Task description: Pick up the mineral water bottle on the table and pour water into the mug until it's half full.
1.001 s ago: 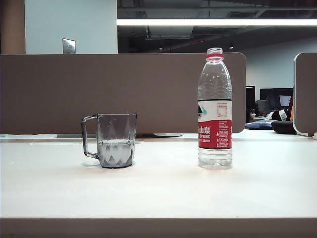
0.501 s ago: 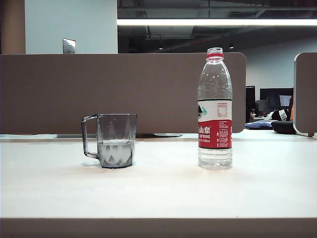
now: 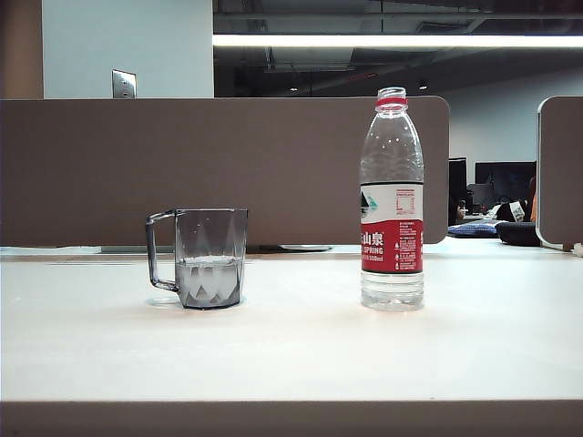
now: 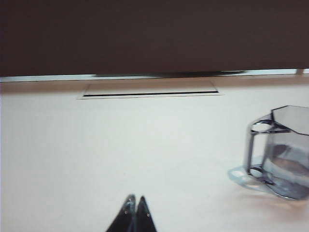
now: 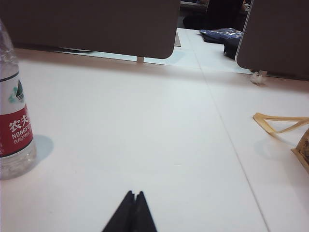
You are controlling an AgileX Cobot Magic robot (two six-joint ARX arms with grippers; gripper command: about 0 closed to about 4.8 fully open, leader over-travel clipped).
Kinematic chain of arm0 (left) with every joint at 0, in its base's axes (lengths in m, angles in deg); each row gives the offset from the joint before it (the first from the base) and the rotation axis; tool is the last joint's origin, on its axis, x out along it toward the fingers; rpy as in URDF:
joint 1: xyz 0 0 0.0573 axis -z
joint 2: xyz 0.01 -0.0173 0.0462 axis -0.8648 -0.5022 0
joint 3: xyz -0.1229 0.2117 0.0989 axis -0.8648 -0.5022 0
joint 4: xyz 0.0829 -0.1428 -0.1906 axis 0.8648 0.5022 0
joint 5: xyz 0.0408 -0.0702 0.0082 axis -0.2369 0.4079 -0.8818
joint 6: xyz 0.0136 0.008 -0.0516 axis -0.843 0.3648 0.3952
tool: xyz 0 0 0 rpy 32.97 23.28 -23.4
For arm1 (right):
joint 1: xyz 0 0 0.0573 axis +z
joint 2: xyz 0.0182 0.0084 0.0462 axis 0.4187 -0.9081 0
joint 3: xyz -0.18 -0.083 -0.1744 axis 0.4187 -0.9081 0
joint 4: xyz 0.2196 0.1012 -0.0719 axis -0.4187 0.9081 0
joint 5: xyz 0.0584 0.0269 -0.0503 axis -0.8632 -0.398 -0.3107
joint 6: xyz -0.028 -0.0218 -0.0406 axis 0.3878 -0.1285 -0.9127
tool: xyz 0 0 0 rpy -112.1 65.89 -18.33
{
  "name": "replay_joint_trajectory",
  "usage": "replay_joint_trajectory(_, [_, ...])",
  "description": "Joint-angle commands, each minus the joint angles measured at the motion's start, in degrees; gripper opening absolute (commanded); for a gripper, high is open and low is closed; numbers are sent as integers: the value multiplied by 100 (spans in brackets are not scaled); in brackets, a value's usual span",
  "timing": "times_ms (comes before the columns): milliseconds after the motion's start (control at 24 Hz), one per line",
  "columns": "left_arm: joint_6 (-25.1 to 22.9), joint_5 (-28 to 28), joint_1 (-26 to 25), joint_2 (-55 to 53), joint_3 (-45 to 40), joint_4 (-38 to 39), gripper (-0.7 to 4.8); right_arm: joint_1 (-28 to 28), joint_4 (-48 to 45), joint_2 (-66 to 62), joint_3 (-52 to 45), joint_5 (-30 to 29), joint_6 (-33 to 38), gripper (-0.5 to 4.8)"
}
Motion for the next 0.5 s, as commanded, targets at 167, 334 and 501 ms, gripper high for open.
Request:
replay_joint_trajectory(167, [-13,-267,13,-2,22,-269,-5,2,-142,-2,-31,-15,20,-5])
replay_joint_trajectory(334, [-2,-225,15,-2,22,-190,-5,2,-142,-2,-31,-15,20,-5])
replay_joint_trajectory(501, [-2,-225,15,-2,22,-160,-5,2,-142,0,-31,-15,20,-5])
